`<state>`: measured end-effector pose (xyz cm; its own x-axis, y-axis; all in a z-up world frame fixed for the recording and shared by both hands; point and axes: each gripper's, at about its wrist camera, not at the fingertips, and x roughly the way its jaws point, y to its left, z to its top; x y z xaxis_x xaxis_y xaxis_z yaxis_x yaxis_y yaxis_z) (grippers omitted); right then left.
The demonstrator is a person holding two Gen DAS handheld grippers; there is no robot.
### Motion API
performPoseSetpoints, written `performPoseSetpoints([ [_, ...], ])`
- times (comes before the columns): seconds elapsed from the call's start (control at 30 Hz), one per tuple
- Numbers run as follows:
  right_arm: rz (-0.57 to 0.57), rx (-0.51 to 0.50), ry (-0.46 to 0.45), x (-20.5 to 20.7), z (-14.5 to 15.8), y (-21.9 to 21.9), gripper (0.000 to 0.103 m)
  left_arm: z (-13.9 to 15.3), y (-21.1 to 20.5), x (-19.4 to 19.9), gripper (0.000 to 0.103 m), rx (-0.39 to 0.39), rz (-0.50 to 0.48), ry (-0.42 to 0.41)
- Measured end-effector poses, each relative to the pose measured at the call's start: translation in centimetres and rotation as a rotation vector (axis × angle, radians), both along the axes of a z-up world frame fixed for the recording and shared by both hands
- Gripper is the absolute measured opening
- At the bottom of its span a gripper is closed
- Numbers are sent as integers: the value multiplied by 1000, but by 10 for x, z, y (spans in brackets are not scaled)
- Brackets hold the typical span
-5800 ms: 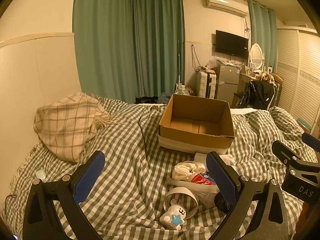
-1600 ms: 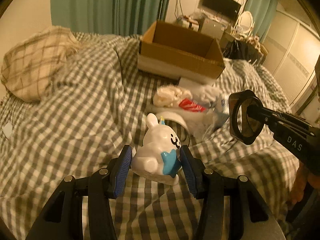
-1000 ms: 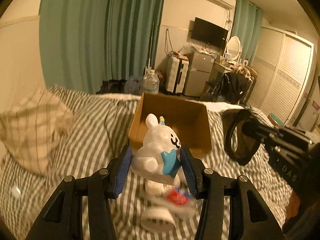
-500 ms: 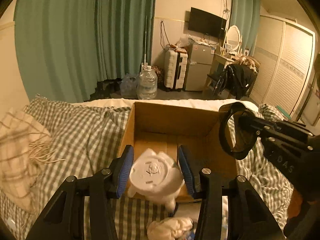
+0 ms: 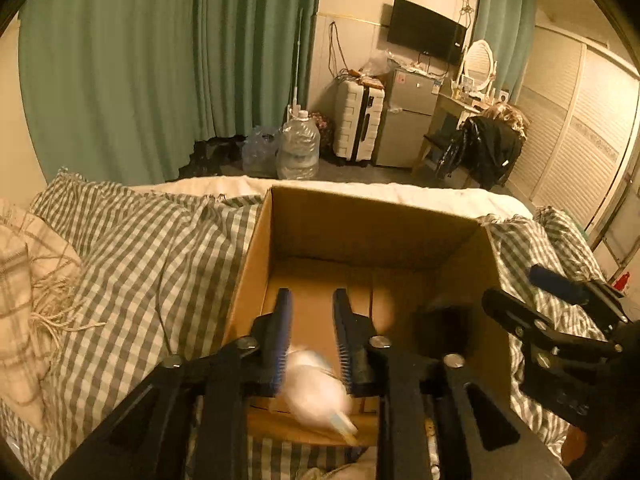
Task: Organize objects
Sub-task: 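Carry the rabbit and the black tape roll into the box and open both grippers, then move both grippers back from the box to the pile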
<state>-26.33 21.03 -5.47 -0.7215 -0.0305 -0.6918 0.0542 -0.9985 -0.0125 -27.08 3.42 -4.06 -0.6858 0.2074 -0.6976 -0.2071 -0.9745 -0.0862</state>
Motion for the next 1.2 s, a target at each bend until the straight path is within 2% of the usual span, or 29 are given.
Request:
performPoseSetpoints([
  [0.03,-5,-13,16,4,6,2,72,5,0,3,47,-5,3,11],
  [0.07,-7,-23,25,7,11,4,72,13,0,9,66,-13,11,31],
  [0.1,-9,-33,30,12,17,5,72,19,-1,13,72,-16,17,46],
  [0.17,-14,-37,43,23,29,8,73,33,-3,24,72,-19,15,66],
  [0.23,-19,-37,57,36,41,10,73,45,-4,37,78,-32,15,72],
  [0.3,-17,-42,66,53,53,12,74,57,-7,55,88,-48,24,93],
  [0.4,-18,-33,85,81,73,11,79,71,-11,86,96,-66,41,118],
  [0.57,-14,4,125,137,108,6,88,85,-26,134,103,-79,77,127],
  [0.67,-14,30,147,174,121,0,92,88,-36,163,103,-67,99,138],
  [0.8,-11,39,142,211,122,-8,93,82,-44,198,103,-62,127,138],
  [0.97,-16,43,95,233,97,-10,94,55,-45,224,103,-75,151,120],
  [1.2,-46,34,-19,221,29,-14,94,-9,-40,226,103,-57,161,13],
])
